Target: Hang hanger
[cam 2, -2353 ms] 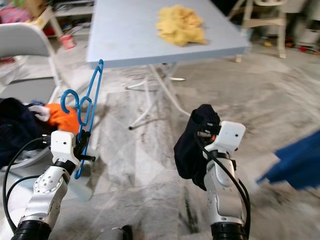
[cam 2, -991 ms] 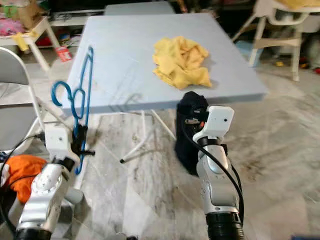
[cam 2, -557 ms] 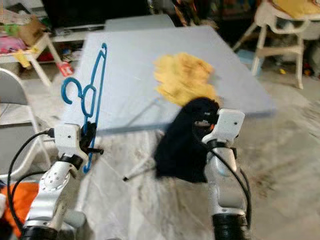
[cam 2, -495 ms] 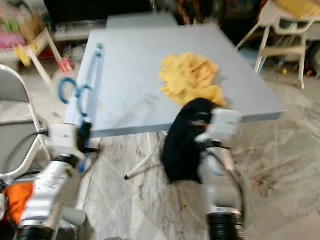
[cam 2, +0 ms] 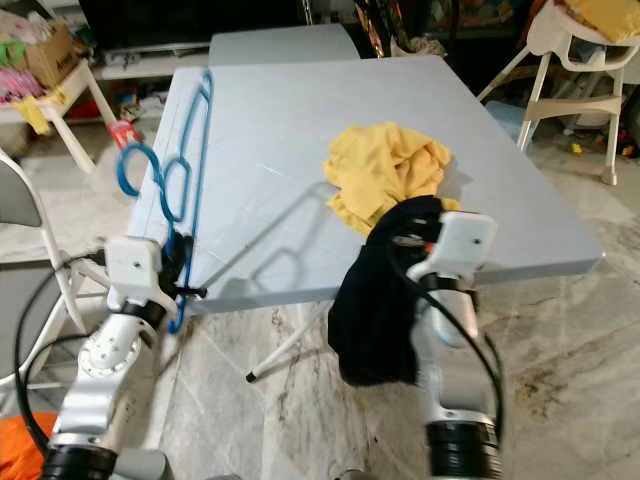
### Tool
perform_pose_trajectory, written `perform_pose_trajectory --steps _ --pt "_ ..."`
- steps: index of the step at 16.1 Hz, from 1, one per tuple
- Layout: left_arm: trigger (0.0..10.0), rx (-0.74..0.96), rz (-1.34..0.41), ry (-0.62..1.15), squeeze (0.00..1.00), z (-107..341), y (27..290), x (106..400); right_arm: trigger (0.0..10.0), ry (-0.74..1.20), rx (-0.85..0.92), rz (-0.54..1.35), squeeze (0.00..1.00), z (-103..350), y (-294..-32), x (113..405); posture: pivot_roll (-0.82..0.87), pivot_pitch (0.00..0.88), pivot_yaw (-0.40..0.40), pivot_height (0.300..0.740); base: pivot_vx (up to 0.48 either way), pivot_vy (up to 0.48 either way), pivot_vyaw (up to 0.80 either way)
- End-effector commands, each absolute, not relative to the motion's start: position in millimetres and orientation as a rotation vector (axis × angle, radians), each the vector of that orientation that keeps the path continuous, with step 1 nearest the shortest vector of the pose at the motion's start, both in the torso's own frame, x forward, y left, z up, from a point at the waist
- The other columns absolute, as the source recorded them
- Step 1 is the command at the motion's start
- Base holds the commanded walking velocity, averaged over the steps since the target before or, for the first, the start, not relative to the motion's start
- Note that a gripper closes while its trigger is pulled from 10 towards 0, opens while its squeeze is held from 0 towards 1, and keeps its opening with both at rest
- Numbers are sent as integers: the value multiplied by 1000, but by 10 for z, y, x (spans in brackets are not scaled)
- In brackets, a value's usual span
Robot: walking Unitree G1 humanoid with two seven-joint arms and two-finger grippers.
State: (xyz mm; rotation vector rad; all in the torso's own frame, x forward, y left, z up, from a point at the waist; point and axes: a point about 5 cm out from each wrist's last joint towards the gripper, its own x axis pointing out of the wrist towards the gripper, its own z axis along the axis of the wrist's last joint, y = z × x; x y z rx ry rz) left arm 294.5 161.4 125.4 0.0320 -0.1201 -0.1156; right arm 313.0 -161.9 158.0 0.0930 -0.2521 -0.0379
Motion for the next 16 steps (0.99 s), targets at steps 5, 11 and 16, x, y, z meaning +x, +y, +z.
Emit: perform_pose_trajectory --steps 5,11,16 --pt "10000 121 -22 -53 0 1093 1764 2810 10000 -273 54 23 0 1703 -1606 3144 -12 172 2 740 0 0 0" --pt "10000 210 40 -75 0 1122 1865 2684 10000 -259 17 97 0 1756 -1587 3178 2 206 -18 740 0 0 0" --pt "10000 230 14 -80 0 1113 1873 2576 10000 -294 8 175 0 1942 -1516 3307 18 224 -35 740 0 0 0"
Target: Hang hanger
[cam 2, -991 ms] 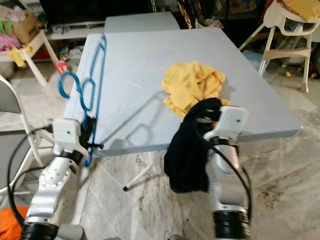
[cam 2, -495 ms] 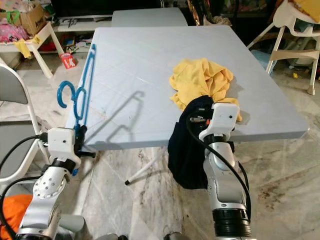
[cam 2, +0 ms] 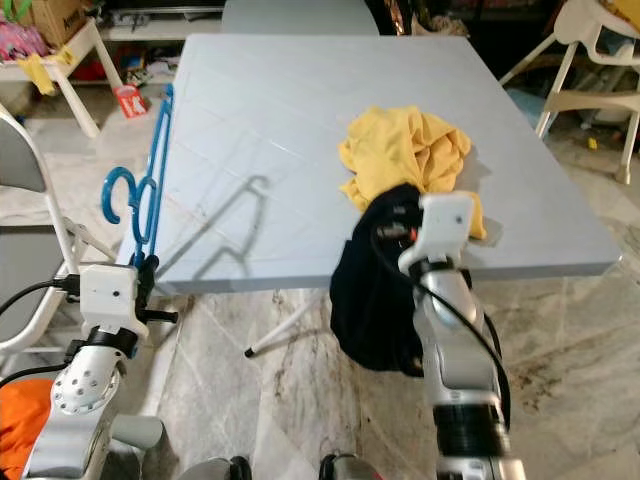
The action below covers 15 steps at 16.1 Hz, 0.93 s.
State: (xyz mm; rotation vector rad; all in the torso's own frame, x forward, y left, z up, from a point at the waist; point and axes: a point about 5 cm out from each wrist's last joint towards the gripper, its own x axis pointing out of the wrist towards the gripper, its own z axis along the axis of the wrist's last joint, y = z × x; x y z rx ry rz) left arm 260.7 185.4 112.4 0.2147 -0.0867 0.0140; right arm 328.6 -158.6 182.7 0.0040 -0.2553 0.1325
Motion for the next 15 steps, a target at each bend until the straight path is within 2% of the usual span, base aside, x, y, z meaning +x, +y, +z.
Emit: perform_pose_trajectory --steps 1,7,12,15 --pt "10000 238 12 -78 0 1105 1880 2550 10000 -325 10 197 0 2033 -1480 3356 25 228 -39 740 0 0 0" --pt "10000 231 48 -62 0 1088 1927 2501 10000 -465 44 303 0 2599 -1245 3637 54 238 -52 740 0 0 0" --pt "10000 225 54 -67 0 1112 1903 2503 10000 -566 63 491 0 3326 -865 3863 68 236 -53 740 0 0 0" --pt "10000 226 52 -67 0 1114 1898 2502 10000 -572 28 538 0 3409 -784 3875 68 236 -53 740 0 0 0"
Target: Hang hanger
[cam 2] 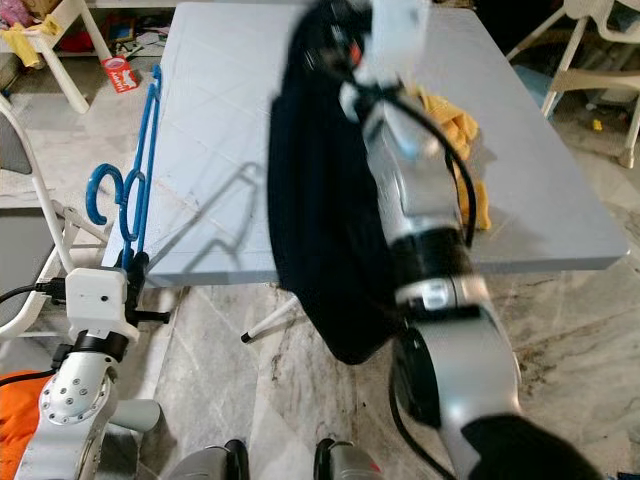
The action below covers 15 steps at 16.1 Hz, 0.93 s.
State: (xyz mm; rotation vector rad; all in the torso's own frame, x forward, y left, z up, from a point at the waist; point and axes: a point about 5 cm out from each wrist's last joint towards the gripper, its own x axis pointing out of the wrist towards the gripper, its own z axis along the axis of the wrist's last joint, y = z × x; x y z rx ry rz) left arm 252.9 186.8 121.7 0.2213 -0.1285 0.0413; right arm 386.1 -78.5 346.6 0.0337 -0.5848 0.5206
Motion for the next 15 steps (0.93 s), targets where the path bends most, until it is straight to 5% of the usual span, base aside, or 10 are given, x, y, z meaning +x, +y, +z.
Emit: perform_pose_trajectory --steps 1,5,9,15 --pt "10000 228 52 -67 0 1117 1898 2502 10000 -539 -9 598 0 3461 -684 3905 79 231 -49 740 0 0 0" --pt "10000 230 52 -69 0 1130 1901 2500 10000 -497 -97 592 0 3568 -598 3974 100 227 -55 740 0 0 0" --pt "10000 236 76 -77 0 1158 1927 2468 10000 -730 -128 71 0 4149 -1059 3980 128 231 -61 740 0 0 0" --pt "10000 244 94 -79 0 1176 1949 2422 10000 -927 -149 -177 0 4488 -1415 3822 147 238 -60 740 0 0 0"
